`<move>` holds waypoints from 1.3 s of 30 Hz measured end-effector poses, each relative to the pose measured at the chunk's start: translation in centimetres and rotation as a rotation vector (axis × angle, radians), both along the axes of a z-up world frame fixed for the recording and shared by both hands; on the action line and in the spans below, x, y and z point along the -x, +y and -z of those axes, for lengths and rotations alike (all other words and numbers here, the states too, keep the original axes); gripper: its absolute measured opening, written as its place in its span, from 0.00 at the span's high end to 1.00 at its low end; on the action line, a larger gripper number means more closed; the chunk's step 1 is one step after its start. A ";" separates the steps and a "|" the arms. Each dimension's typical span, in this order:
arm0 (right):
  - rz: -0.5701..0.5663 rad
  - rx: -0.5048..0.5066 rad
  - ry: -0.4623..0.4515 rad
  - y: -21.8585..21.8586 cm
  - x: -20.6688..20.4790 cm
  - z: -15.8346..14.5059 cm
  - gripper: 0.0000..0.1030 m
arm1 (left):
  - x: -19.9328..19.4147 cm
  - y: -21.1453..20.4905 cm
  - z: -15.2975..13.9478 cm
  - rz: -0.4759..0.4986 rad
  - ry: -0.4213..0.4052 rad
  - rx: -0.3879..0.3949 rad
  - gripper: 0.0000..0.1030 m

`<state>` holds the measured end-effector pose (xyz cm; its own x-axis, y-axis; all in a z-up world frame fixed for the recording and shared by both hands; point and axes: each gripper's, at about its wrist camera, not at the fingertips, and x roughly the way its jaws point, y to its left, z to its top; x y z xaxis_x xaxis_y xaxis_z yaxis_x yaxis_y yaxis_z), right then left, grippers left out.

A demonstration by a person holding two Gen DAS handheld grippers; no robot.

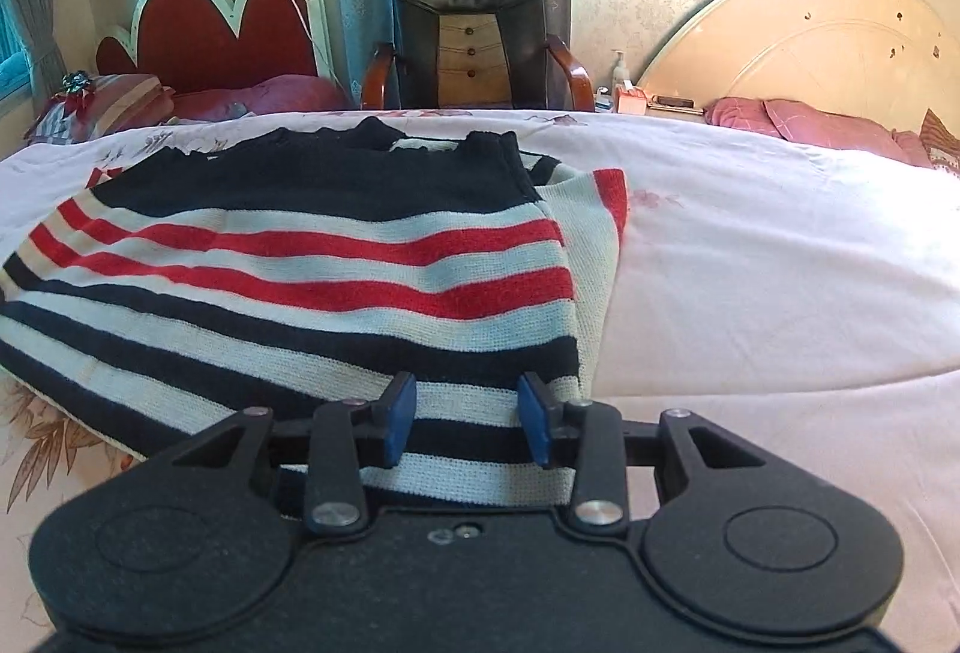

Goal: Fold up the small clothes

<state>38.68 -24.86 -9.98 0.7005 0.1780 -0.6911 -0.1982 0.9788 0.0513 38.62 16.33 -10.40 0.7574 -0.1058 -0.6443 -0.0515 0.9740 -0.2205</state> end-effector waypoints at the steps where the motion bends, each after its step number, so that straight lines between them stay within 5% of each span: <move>1: -0.003 0.000 -0.003 -0.1 0.0 0.1 0.64 | 0.0 0.1 0.0 -0.006 -0.005 0.009 0.95; 2: -0.003 0.000 -0.004 -0.1 0.0 0.1 0.64 | 0.0 0.2 -0.3 -0.018 -0.012 0.015 0.92; 5: 0.016 -0.011 -0.030 0.0 0.6 -1.2 0.62 | 1.1 -0.5 -2.1 -0.120 -0.094 -0.100 0.50; 9: -0.039 -0.051 -0.084 2.1 1.7 -2.3 0.66 | 1.2 -5.5 -3.2 0.012 -0.167 -0.137 0.50; 12: -0.124 -0.033 -0.080 6.3 1.7 -1.4 0.66 | 0.4 -11.3 -1.7 0.157 -0.157 -0.200 0.50; 15: -0.177 0.030 -0.070 9.7 2.0 -0.2 0.63 | -0.5 -13.9 0.1 0.191 -0.103 -0.248 0.50; 22: -0.100 0.123 -0.022 4.0 4.1 -0.3 0.68 | 1.2 -9.9 0.8 0.121 -0.091 -0.268 0.50; 25: 0.067 0.021 -0.082 -1.1 4.8 -1.8 0.62 | 1.6 -8.3 1.3 0.091 -0.081 -0.225 0.50; 27: 0.130 -0.043 -0.023 -3.2 3.9 -1.3 0.63 | 1.4 -8.3 1.6 0.088 -0.074 -0.222 0.50; 30: 0.126 -0.104 0.031 -3.8 3.2 0.1 0.70 | 1.1 -8.5 1.7 0.086 -0.061 -0.233 0.47; 32: 0.114 -0.159 0.042 -3.9 3.5 0.7 0.92 | 1.1 -8.3 1.6 0.085 -0.055 -0.224 0.47; 39: 0.098 -0.059 0.035 -2.7 5.4 1.3 0.92 | 1.1 -8.1 1.3 0.095 -0.046 -0.239 0.46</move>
<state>33.31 -27.58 -11.32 0.6924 0.1510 -0.7056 -0.0992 0.9885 0.1141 37.52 8.26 -11.72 0.7805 -0.0265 -0.6246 0.0472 0.9987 0.0166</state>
